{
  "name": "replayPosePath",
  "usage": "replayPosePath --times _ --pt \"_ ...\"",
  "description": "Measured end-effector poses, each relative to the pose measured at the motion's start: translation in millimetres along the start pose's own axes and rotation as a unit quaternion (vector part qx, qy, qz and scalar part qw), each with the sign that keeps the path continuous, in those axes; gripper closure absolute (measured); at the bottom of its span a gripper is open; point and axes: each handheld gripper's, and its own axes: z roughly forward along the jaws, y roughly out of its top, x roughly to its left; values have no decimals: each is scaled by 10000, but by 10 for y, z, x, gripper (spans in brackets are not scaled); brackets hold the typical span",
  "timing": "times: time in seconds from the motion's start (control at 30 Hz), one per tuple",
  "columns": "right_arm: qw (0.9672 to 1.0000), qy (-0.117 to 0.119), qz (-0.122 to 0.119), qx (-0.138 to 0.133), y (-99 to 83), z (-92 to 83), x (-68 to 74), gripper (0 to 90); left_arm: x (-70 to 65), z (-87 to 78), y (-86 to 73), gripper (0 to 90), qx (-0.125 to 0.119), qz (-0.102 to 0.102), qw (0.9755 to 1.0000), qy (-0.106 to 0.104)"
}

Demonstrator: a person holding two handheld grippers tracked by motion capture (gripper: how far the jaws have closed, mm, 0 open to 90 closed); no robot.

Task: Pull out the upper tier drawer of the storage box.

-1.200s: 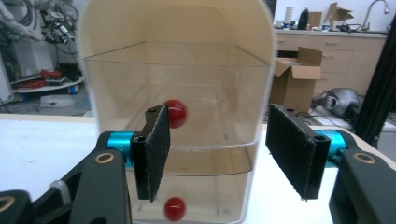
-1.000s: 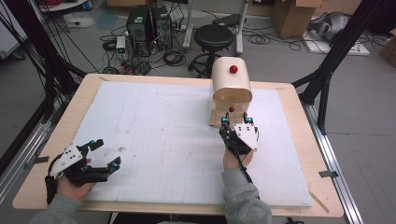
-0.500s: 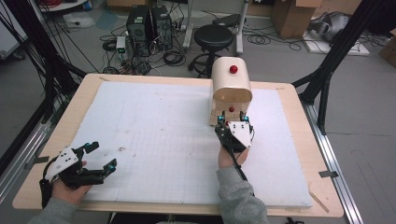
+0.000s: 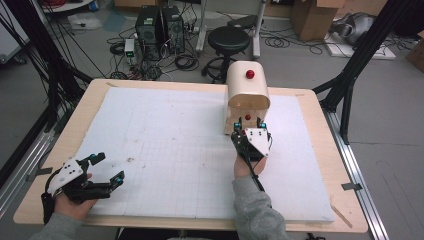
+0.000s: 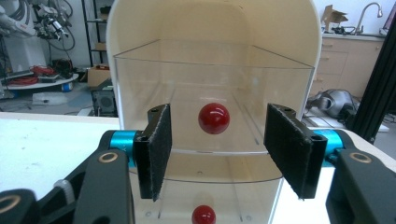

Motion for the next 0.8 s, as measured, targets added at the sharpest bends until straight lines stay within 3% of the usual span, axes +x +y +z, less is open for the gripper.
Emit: replayPosePath --times 0.23,0.8 --pt "9999 55 89 16 26 39 -32 437 -4 3 -7 34 31 6 10000 3" --pt "10000 -4 -49 65 29 83 -3 477 -6 -10 -11 34 42 17 10000 -1"
